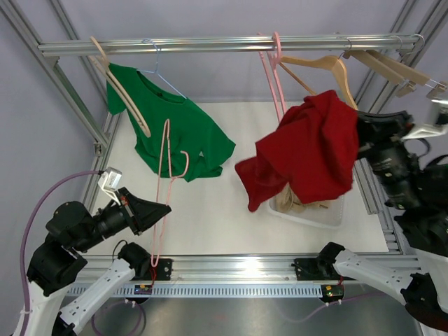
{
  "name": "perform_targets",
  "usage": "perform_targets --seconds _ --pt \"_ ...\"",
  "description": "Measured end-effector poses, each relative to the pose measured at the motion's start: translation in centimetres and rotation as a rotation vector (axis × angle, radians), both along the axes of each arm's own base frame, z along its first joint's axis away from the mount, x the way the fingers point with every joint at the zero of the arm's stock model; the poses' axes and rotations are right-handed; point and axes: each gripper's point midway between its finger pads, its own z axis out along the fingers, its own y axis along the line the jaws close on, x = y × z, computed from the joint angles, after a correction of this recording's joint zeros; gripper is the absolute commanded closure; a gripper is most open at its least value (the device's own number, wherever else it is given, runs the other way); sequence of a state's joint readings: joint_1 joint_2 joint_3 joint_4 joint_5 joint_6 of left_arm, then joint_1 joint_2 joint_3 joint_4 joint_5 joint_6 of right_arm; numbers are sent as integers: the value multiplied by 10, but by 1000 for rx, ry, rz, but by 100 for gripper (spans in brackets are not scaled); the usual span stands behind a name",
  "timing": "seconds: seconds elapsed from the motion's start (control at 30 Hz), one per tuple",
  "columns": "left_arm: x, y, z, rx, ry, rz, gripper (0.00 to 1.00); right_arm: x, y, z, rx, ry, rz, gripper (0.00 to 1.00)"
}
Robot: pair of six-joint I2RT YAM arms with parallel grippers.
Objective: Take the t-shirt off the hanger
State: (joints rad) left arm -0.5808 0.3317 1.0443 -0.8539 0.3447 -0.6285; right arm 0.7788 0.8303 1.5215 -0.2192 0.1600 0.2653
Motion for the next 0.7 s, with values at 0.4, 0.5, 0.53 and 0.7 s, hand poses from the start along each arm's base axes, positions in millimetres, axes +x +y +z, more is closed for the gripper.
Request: perform_targets --seconds 0.4,0.5,0.53,0.7 --pt "11 -17 16 -31 -37 -53 100 -5 -38 29 -56 22 -142 100" --pt "11 -20 19 -38 -45 -67 100 19 -38 25 -107 50 -242 100" --pt "11 -21 20 -40 -46 -71 100 26 -38 22 -126 60 -272 100" --pt "14 -26 23 -43 -48 -90 100 47 -48 14 -205 90 -406 100"
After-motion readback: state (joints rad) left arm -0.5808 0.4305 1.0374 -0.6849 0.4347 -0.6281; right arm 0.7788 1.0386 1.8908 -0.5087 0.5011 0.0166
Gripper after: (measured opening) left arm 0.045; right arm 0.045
